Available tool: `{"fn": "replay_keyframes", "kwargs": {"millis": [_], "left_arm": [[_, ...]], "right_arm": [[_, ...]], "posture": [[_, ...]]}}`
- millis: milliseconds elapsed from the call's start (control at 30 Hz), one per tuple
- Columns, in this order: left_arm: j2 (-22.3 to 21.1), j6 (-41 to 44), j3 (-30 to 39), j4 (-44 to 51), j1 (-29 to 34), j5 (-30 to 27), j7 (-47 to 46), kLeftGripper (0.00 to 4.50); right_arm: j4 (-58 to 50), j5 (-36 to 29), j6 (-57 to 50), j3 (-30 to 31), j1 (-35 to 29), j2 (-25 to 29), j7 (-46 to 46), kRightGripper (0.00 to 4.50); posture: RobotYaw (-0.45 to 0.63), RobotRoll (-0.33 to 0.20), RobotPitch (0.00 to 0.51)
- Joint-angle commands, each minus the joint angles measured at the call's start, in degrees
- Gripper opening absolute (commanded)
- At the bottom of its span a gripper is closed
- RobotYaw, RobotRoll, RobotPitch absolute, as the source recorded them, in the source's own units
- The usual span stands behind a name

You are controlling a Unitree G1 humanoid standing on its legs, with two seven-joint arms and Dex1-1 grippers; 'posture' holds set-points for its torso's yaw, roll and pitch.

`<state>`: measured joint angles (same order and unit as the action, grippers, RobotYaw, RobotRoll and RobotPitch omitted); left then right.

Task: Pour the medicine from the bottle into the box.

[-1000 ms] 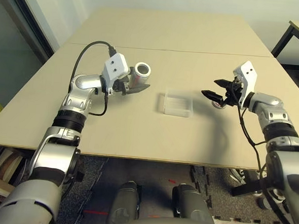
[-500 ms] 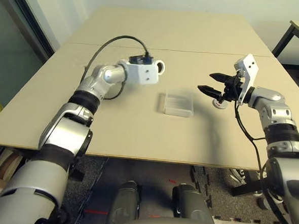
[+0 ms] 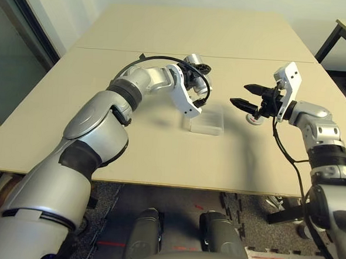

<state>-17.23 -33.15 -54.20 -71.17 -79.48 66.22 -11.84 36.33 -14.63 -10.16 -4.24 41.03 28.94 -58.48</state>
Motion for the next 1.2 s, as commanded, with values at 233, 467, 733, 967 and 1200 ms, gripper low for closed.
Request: {"fn": "replay_keyframes", "kwargs": {"millis": [233,467,733,967,1200], "left_arm": [[-0.55,0.20,1.03,-2.12,-0.28,-1.73,-0.74,2.83],[0.25,-0.45,4.16,-2.95,0.50,-5.49,2.15,2.83],[1.13,0.29,28.21,-3.23,7.01,-33.16,27.44,2.83],[-1.73,5.67,42.55,1.65,14.81,-49.27,41.62,2.83],[-4.62,13.77,52.22,7.76,22.26,-59.52,45.21,2.83]], "right_arm": [[-2.33,-1.13,-1.55,-1.60,-1.20,0.91,0.32,4.50],[-1.94,-1.06,-1.59,-1.48,-0.59,0.87,0.23,4.50],[-1.75,-1.24,-1.46,-2.19,-1.57,1.72,0.61,4.50],[-3.16,-2.99,-1.89,-2.81,-2.77,2.59,-0.91,4.50],[-5.87,-4.92,-4.68,-1.74,-3.38,4.23,-5.46,4.50]], "posture": [[-0.09,0.000,0.031],[-0.10,0.000,0.029],[-0.10,0.000,0.030],[-0.09,0.000,0.035],[-0.07,0.000,0.042]]}}
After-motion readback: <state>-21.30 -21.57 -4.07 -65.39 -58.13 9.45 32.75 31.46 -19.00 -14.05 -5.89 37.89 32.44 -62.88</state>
